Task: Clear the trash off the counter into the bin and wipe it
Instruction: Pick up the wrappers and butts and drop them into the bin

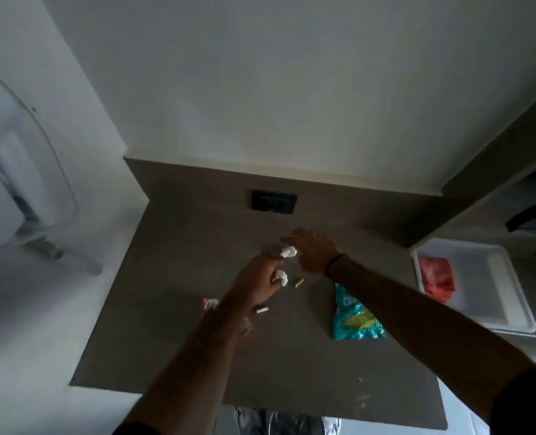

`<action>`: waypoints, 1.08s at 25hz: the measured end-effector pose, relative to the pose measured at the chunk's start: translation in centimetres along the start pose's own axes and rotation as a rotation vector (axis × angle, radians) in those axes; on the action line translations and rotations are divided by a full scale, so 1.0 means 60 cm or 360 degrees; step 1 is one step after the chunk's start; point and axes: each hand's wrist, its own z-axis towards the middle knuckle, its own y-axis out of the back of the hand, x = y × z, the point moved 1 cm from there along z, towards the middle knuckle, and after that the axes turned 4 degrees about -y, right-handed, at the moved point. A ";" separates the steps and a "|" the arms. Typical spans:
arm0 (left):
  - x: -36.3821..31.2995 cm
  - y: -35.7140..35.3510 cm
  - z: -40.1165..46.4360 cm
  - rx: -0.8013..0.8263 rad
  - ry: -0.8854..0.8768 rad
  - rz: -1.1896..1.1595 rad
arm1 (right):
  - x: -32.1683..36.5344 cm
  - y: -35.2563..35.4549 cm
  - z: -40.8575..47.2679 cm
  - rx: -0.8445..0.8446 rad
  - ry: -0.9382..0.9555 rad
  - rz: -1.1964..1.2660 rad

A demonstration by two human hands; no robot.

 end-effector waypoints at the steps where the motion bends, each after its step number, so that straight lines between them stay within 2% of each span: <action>1: 0.011 -0.015 0.011 0.0040 -0.0003 -0.0022 | 0.001 -0.015 0.016 0.0038 -0.0030 -0.0008; 4: 0.024 -0.037 0.026 0.0091 -0.0011 0.0078 | -0.001 -0.045 0.038 0.0054 -0.0099 0.0078; 11: 0.020 -0.072 0.027 0.0024 0.0008 0.0214 | -0.027 -0.075 0.035 -0.0091 -0.0252 0.0269; 15: -0.026 -0.046 -0.023 -0.0356 0.0024 0.0032 | -0.036 -0.050 -0.051 -0.0389 -0.0313 0.0713; 17: -0.059 -0.044 -0.091 -0.0542 -0.0052 0.0007 | -0.030 -0.057 -0.148 -0.0544 -0.0259 0.0881; 19: -0.093 -0.071 -0.177 -0.0622 -0.0055 0.0006 | -0.023 -0.091 -0.257 -0.0605 -0.0170 0.0945; 23: -0.152 -0.192 -0.344 -0.0477 0.0047 -0.0014 | -0.026 -0.208 -0.448 -0.0477 -0.0045 0.0832; 27: -0.189 -0.296 -0.428 -0.0230 0.0251 0.0172 | -0.037 -0.310 -0.535 -0.0251 -0.0044 0.0666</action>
